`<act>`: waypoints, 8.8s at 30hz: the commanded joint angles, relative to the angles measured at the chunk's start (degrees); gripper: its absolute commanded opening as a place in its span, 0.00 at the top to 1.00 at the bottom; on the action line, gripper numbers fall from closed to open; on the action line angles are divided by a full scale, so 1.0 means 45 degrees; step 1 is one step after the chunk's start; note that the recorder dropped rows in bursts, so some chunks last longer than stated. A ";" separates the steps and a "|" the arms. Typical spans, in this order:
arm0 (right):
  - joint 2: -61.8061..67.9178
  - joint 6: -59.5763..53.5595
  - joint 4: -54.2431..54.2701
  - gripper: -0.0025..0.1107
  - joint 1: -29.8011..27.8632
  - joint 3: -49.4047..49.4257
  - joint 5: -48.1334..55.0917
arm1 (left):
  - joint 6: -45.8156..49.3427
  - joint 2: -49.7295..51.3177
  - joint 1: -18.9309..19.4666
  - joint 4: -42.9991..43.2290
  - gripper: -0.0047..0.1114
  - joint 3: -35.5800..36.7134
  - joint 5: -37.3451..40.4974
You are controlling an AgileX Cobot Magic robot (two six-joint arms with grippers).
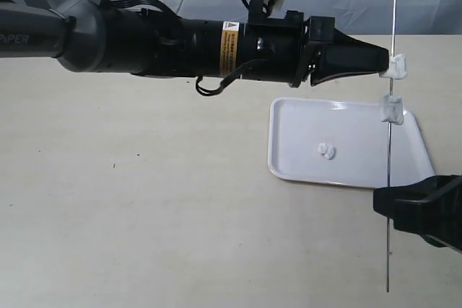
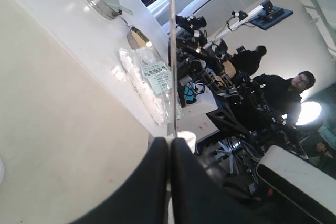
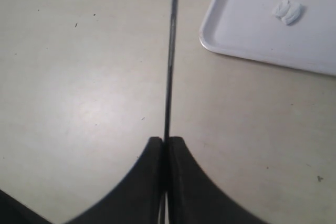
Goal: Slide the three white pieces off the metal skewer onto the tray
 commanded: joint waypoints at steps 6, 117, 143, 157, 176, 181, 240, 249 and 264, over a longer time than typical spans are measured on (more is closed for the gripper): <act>-0.0073 -0.0270 0.0572 0.98 0.0045 0.0573 0.0582 | 0.0542 0.0008 0.0069 -0.1376 0.96 -0.0617 0.1315; 0.0827 0.1834 -0.2240 0.98 0.0235 -0.0087 -0.0903 | -0.0730 0.0723 -0.0726 0.1890 0.96 -0.1004 0.0550; 0.0827 0.1498 -0.2026 0.98 0.0261 -0.0087 0.0181 | -0.0214 0.0723 0.0063 0.0025 0.96 -0.1586 0.0470; 0.0827 0.0832 -0.1446 0.98 0.0261 -0.0087 0.0925 | 0.1918 0.0723 0.0307 -0.2670 0.96 -0.1586 0.1534; 0.0827 0.0832 -0.1311 0.98 0.0261 -0.0087 0.0646 | 0.1910 0.0921 0.1541 0.0844 0.96 -0.1586 0.3783; 0.0827 0.0832 -0.1260 0.98 0.0261 -0.0087 0.0581 | 0.1258 0.1828 0.1262 0.2508 0.96 -0.1586 0.4776; 1.3930 0.4784 -0.7475 0.98 -0.1951 -0.6334 -0.2504 | 0.0142 -0.2797 0.3610 0.6437 0.96 -0.0584 0.2217; 1.4302 0.4784 -0.7208 0.97 -0.1951 -0.6334 -0.2917 | 0.0639 -0.5239 0.6144 0.6437 0.96 0.0587 -0.1661; 1.2891 0.4826 -0.8406 0.64 -0.1951 -0.6929 -0.1574 | 0.1835 -0.9475 0.9211 0.6437 0.96 0.3538 -0.0416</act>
